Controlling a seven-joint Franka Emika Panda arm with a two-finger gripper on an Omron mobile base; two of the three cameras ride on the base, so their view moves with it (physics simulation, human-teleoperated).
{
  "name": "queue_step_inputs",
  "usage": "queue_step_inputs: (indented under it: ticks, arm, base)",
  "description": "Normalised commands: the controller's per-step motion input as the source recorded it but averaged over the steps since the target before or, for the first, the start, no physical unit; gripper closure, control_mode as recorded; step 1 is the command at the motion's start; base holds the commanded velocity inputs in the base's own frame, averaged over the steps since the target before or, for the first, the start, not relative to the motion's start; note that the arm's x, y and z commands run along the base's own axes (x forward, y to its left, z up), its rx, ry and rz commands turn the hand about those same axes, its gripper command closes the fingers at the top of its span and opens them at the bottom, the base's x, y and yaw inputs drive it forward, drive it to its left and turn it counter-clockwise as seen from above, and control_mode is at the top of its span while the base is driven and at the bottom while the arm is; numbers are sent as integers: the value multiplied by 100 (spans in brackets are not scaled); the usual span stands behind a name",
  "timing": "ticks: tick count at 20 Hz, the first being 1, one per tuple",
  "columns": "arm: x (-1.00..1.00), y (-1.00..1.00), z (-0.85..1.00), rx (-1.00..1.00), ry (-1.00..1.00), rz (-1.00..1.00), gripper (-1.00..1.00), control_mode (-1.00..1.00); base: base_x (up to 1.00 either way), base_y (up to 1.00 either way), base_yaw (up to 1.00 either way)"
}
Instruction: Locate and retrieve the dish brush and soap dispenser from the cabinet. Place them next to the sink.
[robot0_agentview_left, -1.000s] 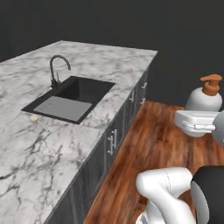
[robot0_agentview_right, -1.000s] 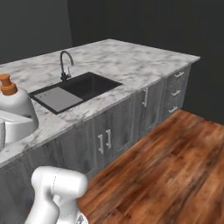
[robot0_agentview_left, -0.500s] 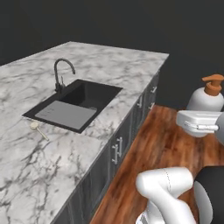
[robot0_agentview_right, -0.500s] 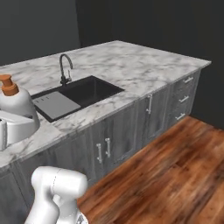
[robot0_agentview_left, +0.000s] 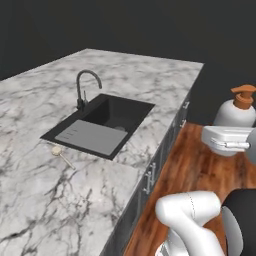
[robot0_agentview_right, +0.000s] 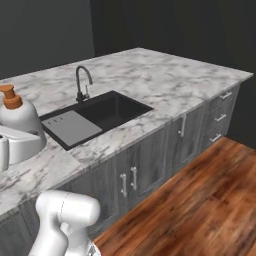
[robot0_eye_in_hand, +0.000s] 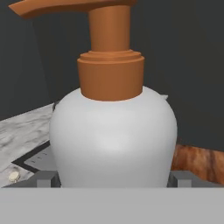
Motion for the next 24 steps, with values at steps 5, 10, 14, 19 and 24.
queue_step_inputs:
  ticks: [5,10,14,19,24]
  arm:
    - [0,0,0,0,0,0,100,100]
    - [0,0,0,0,0,0,100,100]
    - [0,0,0,0,0,0,100,100]
    - [29,26,-30,3,2,0,100,-100]
    - [91,50,-66,1,17,3,100,-100]
  base:
    - [27,21,0]
    - [0,2,0]
    - [0,0,0]
    - [0,4,0]
    - [0,0,0]
